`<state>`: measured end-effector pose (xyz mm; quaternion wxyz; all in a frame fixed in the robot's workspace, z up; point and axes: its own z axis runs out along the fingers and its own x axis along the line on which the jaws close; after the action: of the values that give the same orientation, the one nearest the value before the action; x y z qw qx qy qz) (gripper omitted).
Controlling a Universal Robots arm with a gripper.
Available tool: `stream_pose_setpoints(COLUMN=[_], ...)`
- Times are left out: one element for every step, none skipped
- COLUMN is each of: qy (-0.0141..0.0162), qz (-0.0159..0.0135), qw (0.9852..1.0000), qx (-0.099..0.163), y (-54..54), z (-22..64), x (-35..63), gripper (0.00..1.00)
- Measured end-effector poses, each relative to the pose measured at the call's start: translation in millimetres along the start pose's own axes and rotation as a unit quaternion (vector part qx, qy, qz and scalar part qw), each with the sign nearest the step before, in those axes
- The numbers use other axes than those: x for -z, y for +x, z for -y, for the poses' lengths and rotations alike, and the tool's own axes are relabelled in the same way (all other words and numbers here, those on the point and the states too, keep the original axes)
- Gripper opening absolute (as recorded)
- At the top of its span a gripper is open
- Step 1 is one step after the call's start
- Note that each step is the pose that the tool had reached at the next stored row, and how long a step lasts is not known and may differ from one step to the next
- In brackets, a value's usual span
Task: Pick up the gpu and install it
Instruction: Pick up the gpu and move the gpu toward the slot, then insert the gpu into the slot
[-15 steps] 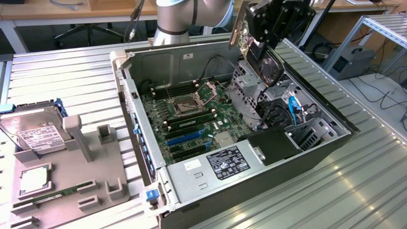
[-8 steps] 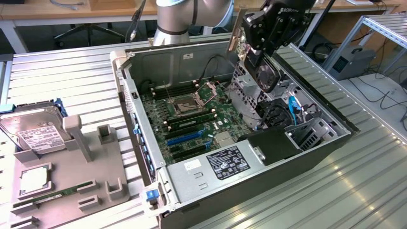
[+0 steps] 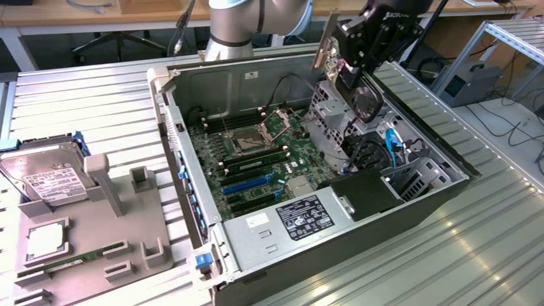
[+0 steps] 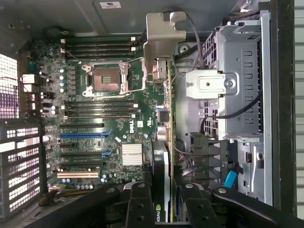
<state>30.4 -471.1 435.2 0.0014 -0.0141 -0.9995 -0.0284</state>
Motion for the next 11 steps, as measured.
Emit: stream_pose_setpoints(qy=[0.0000,-0.0002,-0.0002,-0.0001,-0.0001,-0.0001,0.0000,0.0000,-0.0001,-0.0001,-0.0001], qz=[0.0000,0.0000,0.0000,0.0000,0.0000,0.0000,0.0000,0.0000,0.0000,0.0000,0.0000], qw=[1.0000,1.0000,1.0000,1.0000,1.0000,1.0000,1.0000,1.0000,1.0000,1.0000,1.0000], qx=[0.000,0.000,0.000,0.000,0.000,0.000,0.000,0.000,0.000,0.000,0.000], y=[-0.4,-1.0,-2.1,-2.2,-2.4,-2.5,-2.5,-2.5,-2.5,-2.5,-2.5], z=[0.0,0.0,0.1,0.2,0.5,0.7,0.7,0.7,0.7,0.7,0.7], x=[-0.2,-0.6,-2.6,-6.4,-11.4,-14.9,-15.1,-15.1,-15.2,-15.2,-15.2], gripper=[0.27,0.27,0.27,0.27,0.27,0.27,0.27,0.27,0.27,0.27,0.27])
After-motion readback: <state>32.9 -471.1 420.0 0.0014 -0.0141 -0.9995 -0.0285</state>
